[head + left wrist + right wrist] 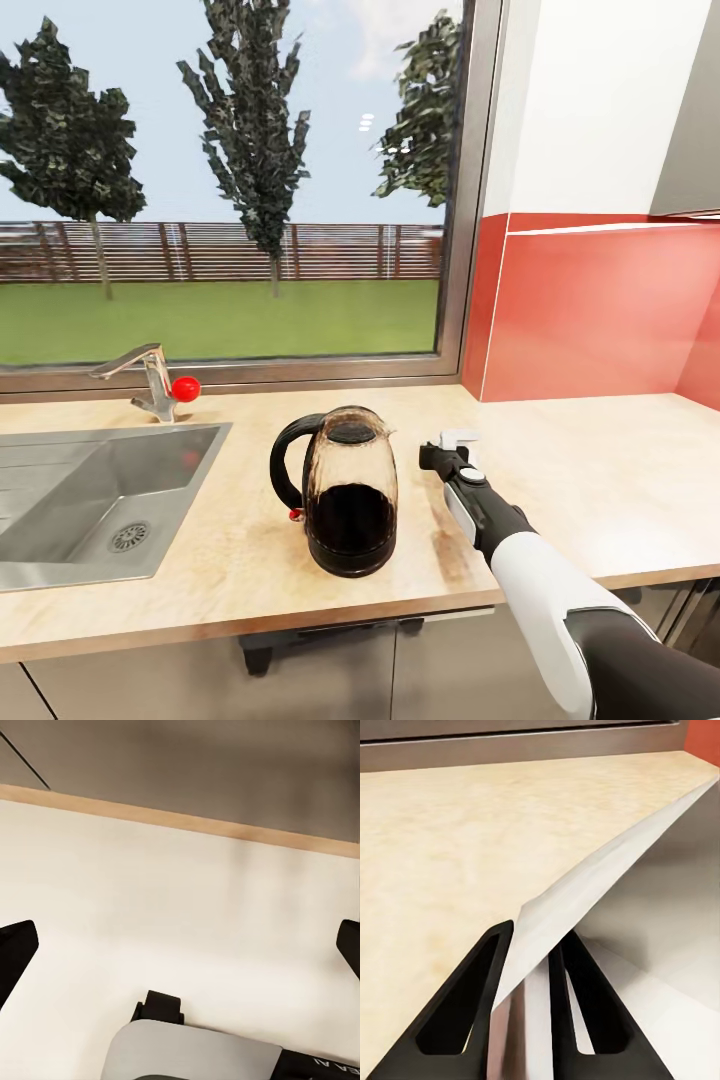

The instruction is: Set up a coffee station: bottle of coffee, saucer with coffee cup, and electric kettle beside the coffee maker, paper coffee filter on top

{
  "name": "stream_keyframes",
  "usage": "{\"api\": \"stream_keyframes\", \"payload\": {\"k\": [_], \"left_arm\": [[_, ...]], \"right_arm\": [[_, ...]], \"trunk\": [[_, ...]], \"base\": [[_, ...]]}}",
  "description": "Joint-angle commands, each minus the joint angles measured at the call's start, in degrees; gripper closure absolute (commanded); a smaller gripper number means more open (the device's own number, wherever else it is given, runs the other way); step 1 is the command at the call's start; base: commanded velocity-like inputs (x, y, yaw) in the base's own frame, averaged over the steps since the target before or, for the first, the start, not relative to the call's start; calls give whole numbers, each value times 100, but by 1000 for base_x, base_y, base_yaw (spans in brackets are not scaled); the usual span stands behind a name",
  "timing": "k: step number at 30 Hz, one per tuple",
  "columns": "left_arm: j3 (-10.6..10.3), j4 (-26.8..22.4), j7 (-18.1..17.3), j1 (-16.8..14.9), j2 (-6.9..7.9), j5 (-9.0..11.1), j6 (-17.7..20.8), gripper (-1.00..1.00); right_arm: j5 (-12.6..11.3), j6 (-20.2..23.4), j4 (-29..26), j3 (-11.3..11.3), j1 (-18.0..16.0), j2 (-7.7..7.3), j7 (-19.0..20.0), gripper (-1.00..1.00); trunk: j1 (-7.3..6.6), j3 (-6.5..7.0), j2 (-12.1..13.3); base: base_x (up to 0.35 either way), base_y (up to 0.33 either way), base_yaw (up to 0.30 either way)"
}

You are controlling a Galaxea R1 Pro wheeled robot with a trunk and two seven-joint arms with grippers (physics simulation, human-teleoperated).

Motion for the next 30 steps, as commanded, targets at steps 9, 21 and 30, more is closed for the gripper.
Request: {"api": "stream_keyframes", "payload": {"k": [9,21,30], "left_arm": [[3,-10,-1,3,-2,40,-5,-100],[3,-10,-1,3,-2,40,-5,-100],[3,-10,-1,3,-2,40,-5,-100]], "right_arm": [[-23,19,-6,9,-2,1,-23,100],[-17,8,-309,5,-2,-9,-22,100],[-14,77,-886,0,-2,-16,-4,100]], "trunk": [[0,-5,-3],[-263,210,478],[-461,372,839]], "base": [[0,0,0],[0,0,0],[0,0,0]]}}
